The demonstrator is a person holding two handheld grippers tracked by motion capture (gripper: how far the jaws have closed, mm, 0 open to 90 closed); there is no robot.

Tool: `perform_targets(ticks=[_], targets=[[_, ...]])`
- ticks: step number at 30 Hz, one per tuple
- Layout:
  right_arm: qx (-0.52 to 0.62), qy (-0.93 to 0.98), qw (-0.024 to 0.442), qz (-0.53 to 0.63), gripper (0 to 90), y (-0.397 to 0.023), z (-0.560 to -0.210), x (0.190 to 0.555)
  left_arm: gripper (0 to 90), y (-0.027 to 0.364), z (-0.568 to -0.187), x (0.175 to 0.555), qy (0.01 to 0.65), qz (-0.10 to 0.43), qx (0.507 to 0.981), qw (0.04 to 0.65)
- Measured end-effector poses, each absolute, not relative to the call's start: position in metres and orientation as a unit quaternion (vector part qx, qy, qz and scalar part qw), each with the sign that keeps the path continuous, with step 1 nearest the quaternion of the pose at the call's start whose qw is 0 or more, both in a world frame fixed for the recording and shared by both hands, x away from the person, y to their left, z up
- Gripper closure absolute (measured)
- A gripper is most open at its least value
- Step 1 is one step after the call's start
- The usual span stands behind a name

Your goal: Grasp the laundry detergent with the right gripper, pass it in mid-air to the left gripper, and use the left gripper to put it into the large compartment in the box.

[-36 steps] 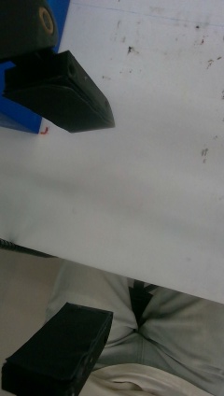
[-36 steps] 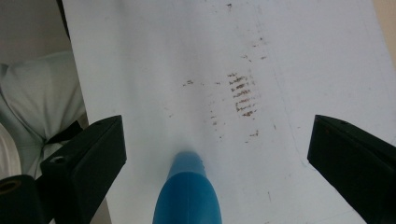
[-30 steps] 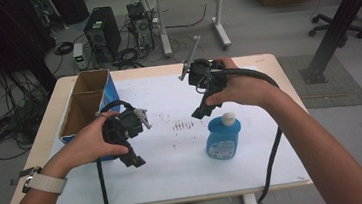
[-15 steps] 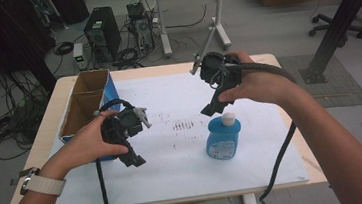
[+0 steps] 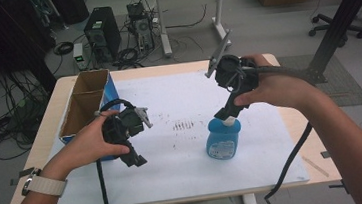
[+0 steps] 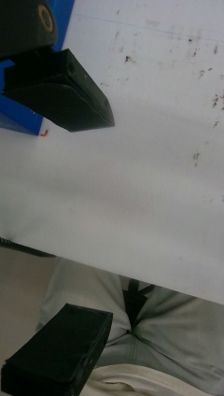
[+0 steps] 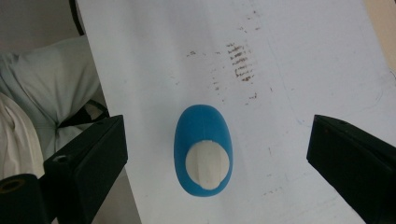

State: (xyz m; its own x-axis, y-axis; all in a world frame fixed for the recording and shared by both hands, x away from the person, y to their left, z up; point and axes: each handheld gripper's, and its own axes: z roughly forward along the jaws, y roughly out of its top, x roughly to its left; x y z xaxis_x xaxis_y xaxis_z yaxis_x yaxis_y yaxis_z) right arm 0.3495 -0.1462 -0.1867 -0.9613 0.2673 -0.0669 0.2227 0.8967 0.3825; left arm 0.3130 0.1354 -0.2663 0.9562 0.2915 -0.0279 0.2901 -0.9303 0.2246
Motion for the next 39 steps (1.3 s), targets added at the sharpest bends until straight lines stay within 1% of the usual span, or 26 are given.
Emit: perform_targets(ticks=[5, 24, 29, 39], targets=[[0.136, 0.97, 0.053, 0.197, 4.2, -0.161, -0.194, 0.345, 7.9, 0.135, -0.266, 0.313, 0.146, 0.003, 0.983, 0.113], [0.145, 0.967, 0.044, 0.203, 3.7, -0.191, -0.216, 0.341, 7.9, 0.137, -0.266, 0.313, 0.147, 0.006, 0.982, 0.118], [0.145, 0.966, 0.052, 0.209, 4.3, -0.196, -0.223, 0.34, 7.9, 0.138, -0.266, 0.312, 0.149, 0.008, 0.982, 0.119], [0.146, 0.965, 0.043, 0.212, 4.3, -0.199, -0.233, 0.339, 7.9, 0.14, -0.268, 0.312, 0.151, 0.01, 0.981, 0.117]])
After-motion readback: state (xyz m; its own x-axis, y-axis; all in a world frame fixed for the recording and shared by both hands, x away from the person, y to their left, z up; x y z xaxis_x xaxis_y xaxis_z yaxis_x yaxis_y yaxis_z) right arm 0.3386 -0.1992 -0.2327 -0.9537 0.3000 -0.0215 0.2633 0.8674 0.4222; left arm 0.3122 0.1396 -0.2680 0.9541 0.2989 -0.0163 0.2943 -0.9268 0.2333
